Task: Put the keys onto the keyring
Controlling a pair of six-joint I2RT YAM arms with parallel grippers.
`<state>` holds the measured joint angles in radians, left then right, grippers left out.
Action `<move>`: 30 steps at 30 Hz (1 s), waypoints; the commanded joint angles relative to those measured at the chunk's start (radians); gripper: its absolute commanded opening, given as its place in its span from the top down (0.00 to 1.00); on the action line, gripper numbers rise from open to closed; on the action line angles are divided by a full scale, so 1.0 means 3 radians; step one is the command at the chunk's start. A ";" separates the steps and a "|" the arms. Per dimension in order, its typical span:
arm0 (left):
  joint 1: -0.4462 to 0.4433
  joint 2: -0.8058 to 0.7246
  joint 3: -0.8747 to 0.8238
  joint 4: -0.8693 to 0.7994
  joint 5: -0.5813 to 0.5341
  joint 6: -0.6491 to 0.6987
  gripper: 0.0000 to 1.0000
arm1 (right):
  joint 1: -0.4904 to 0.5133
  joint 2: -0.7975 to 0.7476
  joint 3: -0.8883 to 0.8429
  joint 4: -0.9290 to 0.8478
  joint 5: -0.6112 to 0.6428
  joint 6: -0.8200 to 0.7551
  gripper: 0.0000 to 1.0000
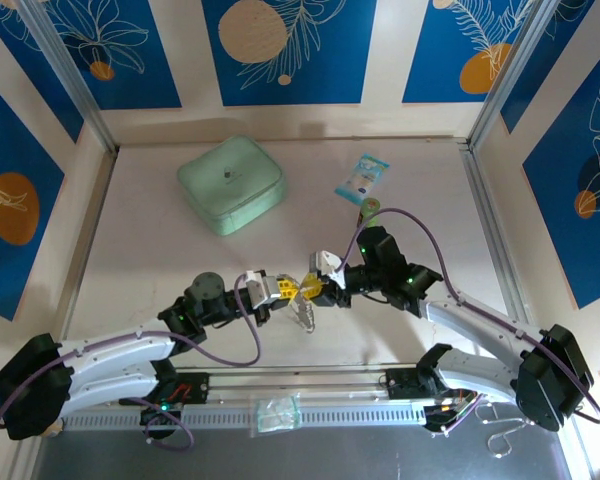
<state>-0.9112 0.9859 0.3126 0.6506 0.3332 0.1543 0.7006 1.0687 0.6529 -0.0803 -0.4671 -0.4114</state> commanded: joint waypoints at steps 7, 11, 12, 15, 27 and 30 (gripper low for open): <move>-0.0031 0.0023 0.0011 0.0234 0.0201 -0.0018 1.00 | 0.0022 0.0057 0.0159 -0.0082 -0.0227 -0.0082 0.84; -0.0031 0.0027 0.0006 0.0262 0.0219 -0.0024 1.00 | 0.0027 0.0058 0.0161 -0.0070 -0.0287 -0.0076 0.90; -0.0031 0.0027 0.0006 0.0261 0.0213 -0.0023 1.00 | 0.0027 0.0053 0.0167 -0.0076 -0.0312 -0.0077 0.91; -0.0031 0.0013 -0.0009 0.0256 0.0161 -0.0018 1.00 | 0.0021 0.0053 0.0187 -0.0127 -0.0355 -0.0104 0.98; -0.0031 -0.0122 0.0467 -0.1141 -0.0233 0.0442 0.76 | 0.0063 0.0149 0.0666 -0.1149 0.0373 -0.0637 1.00; -0.0033 -0.0079 0.0576 -0.1237 -0.0207 0.0551 0.77 | 0.0094 0.0170 0.0749 -0.1286 0.0461 -0.0703 1.00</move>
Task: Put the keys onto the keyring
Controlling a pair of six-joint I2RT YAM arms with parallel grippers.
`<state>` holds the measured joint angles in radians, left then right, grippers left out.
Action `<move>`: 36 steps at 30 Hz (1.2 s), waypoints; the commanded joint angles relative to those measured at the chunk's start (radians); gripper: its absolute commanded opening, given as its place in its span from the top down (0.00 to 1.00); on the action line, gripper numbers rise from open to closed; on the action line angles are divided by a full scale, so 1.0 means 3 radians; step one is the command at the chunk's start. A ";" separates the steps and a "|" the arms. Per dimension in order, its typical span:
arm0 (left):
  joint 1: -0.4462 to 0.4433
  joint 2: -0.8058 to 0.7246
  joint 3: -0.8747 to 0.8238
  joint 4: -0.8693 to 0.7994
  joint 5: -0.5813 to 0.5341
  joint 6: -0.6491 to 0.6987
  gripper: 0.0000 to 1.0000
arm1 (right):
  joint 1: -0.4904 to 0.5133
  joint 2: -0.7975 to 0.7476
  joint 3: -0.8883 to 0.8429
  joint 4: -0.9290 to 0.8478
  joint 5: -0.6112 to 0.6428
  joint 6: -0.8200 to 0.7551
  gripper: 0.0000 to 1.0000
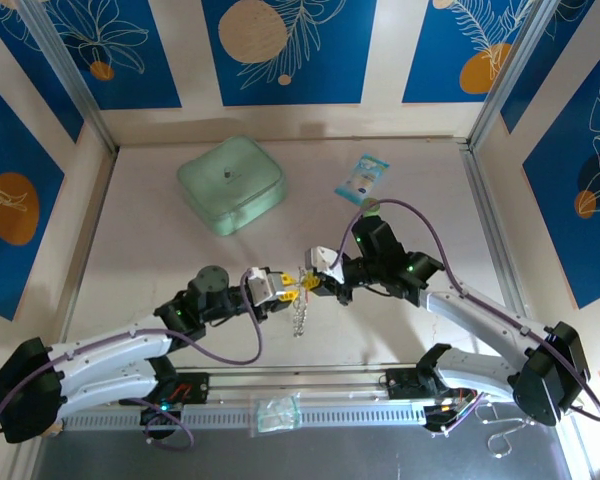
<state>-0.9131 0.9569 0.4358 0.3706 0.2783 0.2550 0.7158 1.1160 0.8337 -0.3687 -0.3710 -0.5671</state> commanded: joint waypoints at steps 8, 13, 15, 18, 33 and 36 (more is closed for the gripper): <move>-0.0021 0.0186 0.0318 -0.0358 0.0056 0.0323 0.79 | 0.0174 0.0100 0.0293 -0.0424 0.0280 -0.0247 1.00; -0.0019 0.0254 0.0351 -0.0381 0.0105 0.0327 0.82 | 0.0223 0.0135 0.0335 -0.0415 0.0291 -0.0241 1.00; -0.0019 0.0266 0.0354 -0.0376 0.0120 0.0327 0.85 | 0.0246 0.0145 0.0340 -0.0409 0.0305 -0.0242 1.00; -0.0019 0.0272 0.0352 -0.0376 0.0138 0.0330 0.89 | 0.0262 0.0146 0.0346 -0.0381 0.0306 -0.0220 1.00; -0.0019 0.0103 -0.0139 0.0549 0.0115 -0.0032 1.00 | -0.0200 -0.0346 -0.0337 0.0421 -0.0329 0.0639 0.73; -0.0019 0.0116 -0.0285 0.0905 0.0109 -0.0161 1.00 | -0.0201 -0.0391 -0.0451 0.0586 -0.0399 0.0766 0.73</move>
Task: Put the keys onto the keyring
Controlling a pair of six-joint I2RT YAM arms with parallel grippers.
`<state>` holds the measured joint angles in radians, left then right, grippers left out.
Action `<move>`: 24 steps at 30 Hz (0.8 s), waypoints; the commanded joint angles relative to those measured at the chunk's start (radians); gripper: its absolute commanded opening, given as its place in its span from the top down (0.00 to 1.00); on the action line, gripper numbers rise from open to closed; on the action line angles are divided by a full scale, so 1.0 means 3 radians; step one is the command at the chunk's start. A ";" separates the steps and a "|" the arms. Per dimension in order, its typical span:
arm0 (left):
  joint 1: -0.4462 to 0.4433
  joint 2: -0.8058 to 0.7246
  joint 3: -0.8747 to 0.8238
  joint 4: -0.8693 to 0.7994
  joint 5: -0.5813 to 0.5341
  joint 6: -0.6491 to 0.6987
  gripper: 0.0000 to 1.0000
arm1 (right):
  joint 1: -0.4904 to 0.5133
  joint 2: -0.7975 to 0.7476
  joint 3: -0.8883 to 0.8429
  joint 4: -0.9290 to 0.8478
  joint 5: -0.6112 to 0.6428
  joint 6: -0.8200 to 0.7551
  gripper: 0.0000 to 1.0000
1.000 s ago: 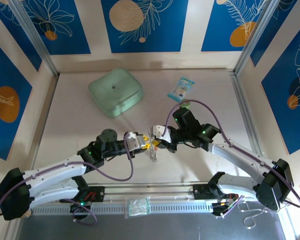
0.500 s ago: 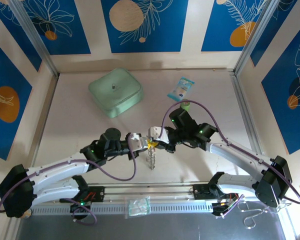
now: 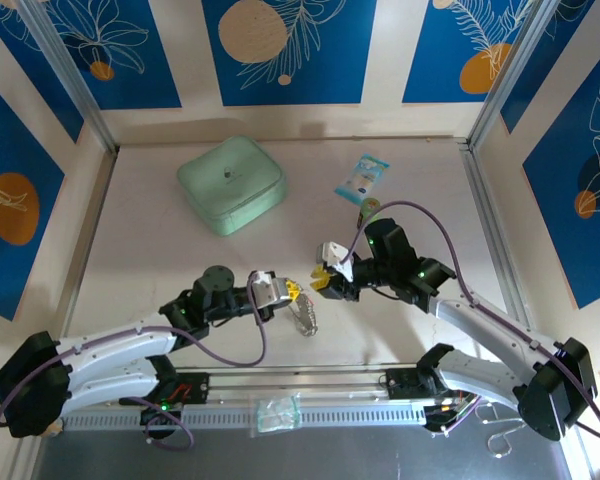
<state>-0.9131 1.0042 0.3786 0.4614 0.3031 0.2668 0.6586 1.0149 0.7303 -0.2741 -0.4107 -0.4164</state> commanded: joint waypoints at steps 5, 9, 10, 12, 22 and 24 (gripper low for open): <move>-0.0019 -0.0040 -0.0225 0.0924 0.0052 -0.0306 1.00 | -0.0007 -0.0015 -0.0174 0.0430 -0.0347 0.0322 0.73; -0.0021 -0.0015 -0.0266 0.1024 0.0094 -0.0348 1.00 | -0.0007 0.0078 -0.0189 0.0540 -0.0428 0.0360 0.73; -0.0019 -0.0009 -0.0271 0.1048 0.0102 -0.0355 1.00 | -0.0007 0.0104 -0.0186 0.0557 -0.0450 0.0363 0.73; -0.0022 0.0007 -0.0280 0.1104 0.0115 -0.0373 1.00 | -0.0002 0.0154 -0.0182 0.0590 -0.0502 0.0373 0.72; -0.0022 0.0068 -0.0296 0.1246 0.0152 -0.0434 1.00 | 0.0000 0.0282 -0.0146 0.0627 -0.0630 0.0308 0.81; -0.0023 0.0081 -0.0300 0.1273 0.0165 -0.0442 1.00 | 0.0003 0.0298 -0.0139 0.0626 -0.0645 0.0296 0.85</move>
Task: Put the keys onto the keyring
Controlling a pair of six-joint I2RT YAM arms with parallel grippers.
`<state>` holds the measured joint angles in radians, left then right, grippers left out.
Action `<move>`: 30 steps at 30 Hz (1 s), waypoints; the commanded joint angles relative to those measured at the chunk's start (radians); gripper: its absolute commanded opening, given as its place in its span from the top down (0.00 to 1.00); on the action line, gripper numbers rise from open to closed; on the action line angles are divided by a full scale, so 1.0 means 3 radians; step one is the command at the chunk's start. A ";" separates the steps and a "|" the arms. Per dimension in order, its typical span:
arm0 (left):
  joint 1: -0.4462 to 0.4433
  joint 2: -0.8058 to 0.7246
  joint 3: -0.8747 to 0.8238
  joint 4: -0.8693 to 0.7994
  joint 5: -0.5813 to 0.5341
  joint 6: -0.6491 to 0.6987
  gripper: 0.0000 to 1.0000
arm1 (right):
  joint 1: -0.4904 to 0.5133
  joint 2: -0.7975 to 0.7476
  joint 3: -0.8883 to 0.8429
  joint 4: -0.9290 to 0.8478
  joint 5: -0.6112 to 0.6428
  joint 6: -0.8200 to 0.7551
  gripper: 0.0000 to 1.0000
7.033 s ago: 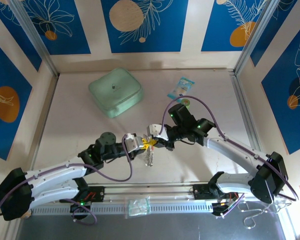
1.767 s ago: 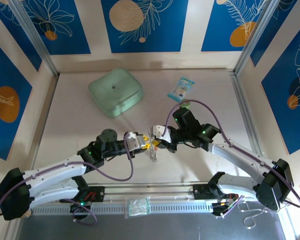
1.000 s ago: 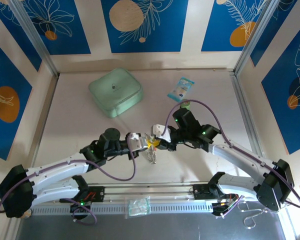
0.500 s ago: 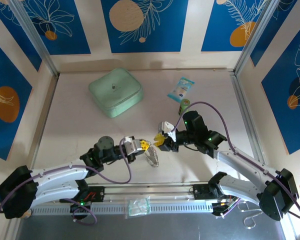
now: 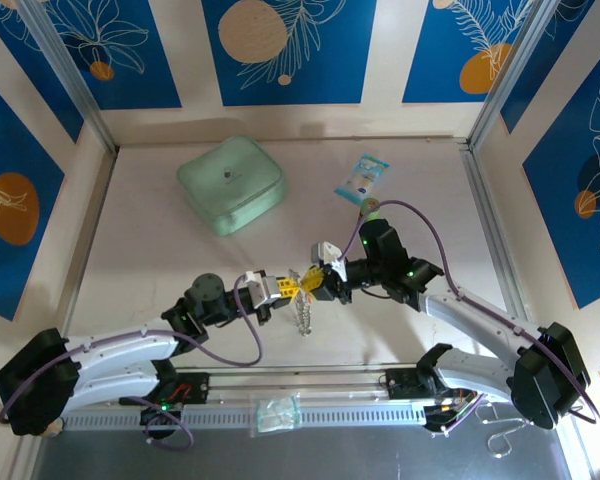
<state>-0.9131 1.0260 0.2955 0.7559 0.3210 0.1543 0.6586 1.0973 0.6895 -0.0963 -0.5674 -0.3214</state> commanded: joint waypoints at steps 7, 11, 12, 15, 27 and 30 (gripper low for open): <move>-0.0019 0.0048 -0.0013 0.0351 0.0072 -0.0086 1.00 | -0.0002 0.0021 0.0030 -0.0023 -0.0126 -0.0073 1.00; -0.0019 -0.0015 0.0062 0.0032 -0.0085 -0.0010 0.83 | 0.0003 -0.0028 0.0141 -0.0313 0.0013 -0.0267 1.00; -0.0019 -0.0038 0.0110 -0.0150 -0.0098 0.0035 0.82 | 0.0013 -0.0027 0.0190 -0.0428 0.0075 -0.0341 1.00; -0.0021 -0.0094 0.0289 -0.0674 -0.0081 0.0171 0.80 | 0.0044 -0.0014 0.0328 -0.0765 0.0262 -0.0575 1.00; -0.0019 -0.0007 0.0670 -0.1428 0.0053 0.0474 0.83 | 0.0216 0.0054 0.0719 -0.1334 0.0689 -0.1007 1.00; -0.0020 0.0023 0.0697 -0.1422 0.0070 0.0494 0.85 | 0.0270 0.0101 0.0800 -0.1400 0.0739 -0.1054 1.00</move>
<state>-0.9131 1.0233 0.4664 0.3634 0.3141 0.2710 0.7246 1.1175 0.8825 -0.4763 -0.3576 -0.5957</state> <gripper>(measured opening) 0.154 0.054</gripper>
